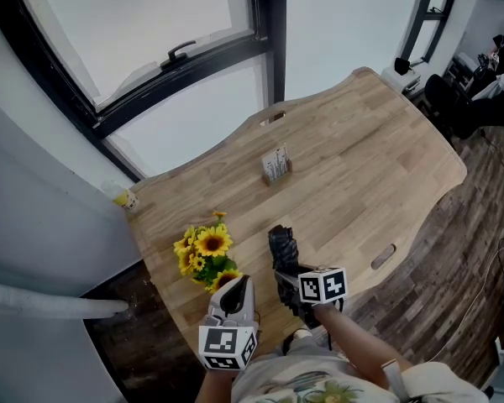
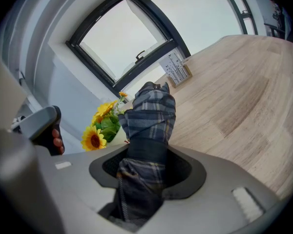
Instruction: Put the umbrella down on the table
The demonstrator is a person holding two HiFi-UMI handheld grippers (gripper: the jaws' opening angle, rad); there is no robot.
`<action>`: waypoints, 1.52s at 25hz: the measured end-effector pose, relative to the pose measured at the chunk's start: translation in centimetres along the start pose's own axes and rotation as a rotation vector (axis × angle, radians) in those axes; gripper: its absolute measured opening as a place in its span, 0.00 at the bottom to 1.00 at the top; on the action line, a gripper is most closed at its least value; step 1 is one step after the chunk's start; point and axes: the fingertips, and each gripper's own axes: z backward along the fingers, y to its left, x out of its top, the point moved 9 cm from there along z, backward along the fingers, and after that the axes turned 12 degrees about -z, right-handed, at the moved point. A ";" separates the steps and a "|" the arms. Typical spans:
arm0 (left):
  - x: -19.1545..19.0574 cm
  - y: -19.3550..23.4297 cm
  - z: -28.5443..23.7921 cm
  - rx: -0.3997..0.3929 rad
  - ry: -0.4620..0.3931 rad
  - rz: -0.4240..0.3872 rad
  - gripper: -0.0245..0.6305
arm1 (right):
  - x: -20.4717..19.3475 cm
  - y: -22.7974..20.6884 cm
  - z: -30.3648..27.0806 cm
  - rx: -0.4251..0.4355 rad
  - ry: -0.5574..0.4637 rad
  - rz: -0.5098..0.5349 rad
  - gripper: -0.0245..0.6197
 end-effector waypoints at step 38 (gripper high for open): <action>-0.6 0.5 -0.2 0.012 0.030 -0.003 0.04 | -1.6 -3.4 -3.8 -0.088 0.099 -0.019 0.35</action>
